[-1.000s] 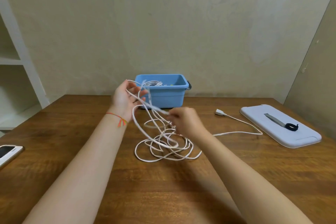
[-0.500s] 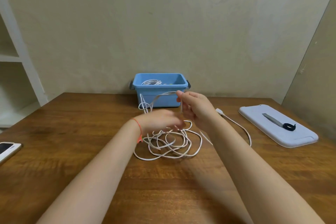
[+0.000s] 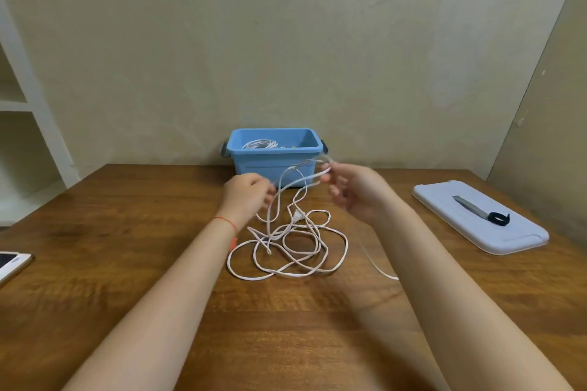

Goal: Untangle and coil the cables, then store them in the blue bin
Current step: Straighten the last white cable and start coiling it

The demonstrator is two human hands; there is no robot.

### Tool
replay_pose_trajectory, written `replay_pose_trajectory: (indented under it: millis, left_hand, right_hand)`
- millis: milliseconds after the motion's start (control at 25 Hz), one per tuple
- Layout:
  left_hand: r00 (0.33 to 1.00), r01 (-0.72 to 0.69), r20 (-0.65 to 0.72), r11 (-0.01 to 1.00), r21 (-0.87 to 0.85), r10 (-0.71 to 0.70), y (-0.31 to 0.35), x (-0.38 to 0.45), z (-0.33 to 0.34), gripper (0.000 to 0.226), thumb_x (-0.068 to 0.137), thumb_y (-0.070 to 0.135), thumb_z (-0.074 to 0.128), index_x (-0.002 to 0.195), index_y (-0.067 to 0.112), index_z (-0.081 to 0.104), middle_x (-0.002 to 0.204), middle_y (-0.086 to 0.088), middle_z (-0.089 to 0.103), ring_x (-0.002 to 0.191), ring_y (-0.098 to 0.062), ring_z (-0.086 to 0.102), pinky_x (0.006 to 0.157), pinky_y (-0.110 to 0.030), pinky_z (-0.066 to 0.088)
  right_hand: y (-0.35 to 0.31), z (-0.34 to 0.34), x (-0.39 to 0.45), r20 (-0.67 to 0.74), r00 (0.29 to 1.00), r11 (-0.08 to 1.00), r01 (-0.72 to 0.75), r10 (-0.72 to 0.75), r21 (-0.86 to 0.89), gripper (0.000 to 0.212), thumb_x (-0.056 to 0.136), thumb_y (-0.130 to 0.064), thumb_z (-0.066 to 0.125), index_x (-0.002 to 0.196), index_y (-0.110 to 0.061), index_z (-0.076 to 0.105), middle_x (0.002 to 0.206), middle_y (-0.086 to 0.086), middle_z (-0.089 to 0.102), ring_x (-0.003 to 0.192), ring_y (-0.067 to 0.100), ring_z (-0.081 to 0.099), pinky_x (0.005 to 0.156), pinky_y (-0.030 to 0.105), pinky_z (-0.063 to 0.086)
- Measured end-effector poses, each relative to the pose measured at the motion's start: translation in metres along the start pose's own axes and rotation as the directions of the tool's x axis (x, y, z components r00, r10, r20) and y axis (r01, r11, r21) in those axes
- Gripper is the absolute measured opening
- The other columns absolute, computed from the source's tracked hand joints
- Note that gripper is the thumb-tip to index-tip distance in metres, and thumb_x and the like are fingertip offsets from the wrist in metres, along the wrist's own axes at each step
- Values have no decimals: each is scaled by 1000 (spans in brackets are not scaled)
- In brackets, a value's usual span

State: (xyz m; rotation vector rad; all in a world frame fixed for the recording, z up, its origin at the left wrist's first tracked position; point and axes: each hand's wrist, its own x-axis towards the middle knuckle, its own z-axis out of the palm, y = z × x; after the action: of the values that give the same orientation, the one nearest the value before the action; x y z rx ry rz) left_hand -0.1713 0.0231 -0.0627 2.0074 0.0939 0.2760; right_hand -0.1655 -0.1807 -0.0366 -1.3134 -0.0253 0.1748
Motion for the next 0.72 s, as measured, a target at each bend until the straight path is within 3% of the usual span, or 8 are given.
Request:
replay_pose_trajectory:
  millis: [80,200,240,320,400,480,600,720]
  left_hand:
    - [974,-105,195,993,-48,112,24,-16,13,24,98,36,55,101,19,71,87,2,72,77,-12,67,74,-28,53]
    - [939,-150,316,988,28,134,27,-18,13,32,97,46,57,89,18,70,59,7,55,55,-13,50,56,-26,41]
    - [965,-154,226,985,74,134,23,-15,8,35,97,44,57,78,17,69,57,6,52,56,-13,47,55,-26,36]
    - [984,-56,-171,998,-1,55,4,4,-12,38,99,36,57,67,16,66,61,0,55,64,-18,50,57,-28,35]
    - [810,53,-566,980,-190,-154,-17,21,-41,37,98,34,52,75,12,69,75,-11,66,80,-32,61,66,-32,44]
    - [693,236,-668,960,-148,-273,-37,31,-60,33,97,31,50,92,9,72,99,-18,70,97,-41,62,81,-40,50]
    - [805,312,-542,949,40,-242,-42,30,-47,29,88,9,53,112,16,67,129,-14,58,114,-38,58,99,-41,46]
    - [897,-107,-389,957,270,210,-20,21,-20,38,88,11,57,126,17,62,136,-8,55,125,-28,52,109,-37,36]
  right_hand:
    - [11,11,-3,134,990,988,-23,43,-151,15,98,-13,52,94,-7,65,60,-2,57,44,7,42,41,16,31]
    - [15,3,1,3,1000,973,-23,25,-231,20,97,-18,55,79,-11,63,47,-6,35,39,8,25,38,21,20]
    - [14,-5,4,-87,996,969,-27,6,-245,22,99,-21,55,81,-12,64,45,-7,29,37,9,22,38,19,18]
    - [12,-27,11,-276,961,972,-81,18,-219,24,101,-25,52,85,-12,65,43,-5,25,35,11,20,38,17,19]
    - [16,-47,16,-444,895,983,-116,40,-143,24,101,-26,49,91,-12,66,46,-2,30,38,14,23,39,19,21]
    - [22,-56,22,-554,832,993,-55,-15,-109,23,99,-23,49,97,-10,67,55,4,40,43,18,32,40,21,28]
    - [26,-41,20,-516,851,994,51,-96,-101,20,99,-20,51,99,-9,69,72,10,58,50,20,52,47,27,46]
    - [21,-15,11,-224,961,986,155,-163,-54,21,103,-16,46,96,-8,65,85,14,69,68,25,68,58,33,57]
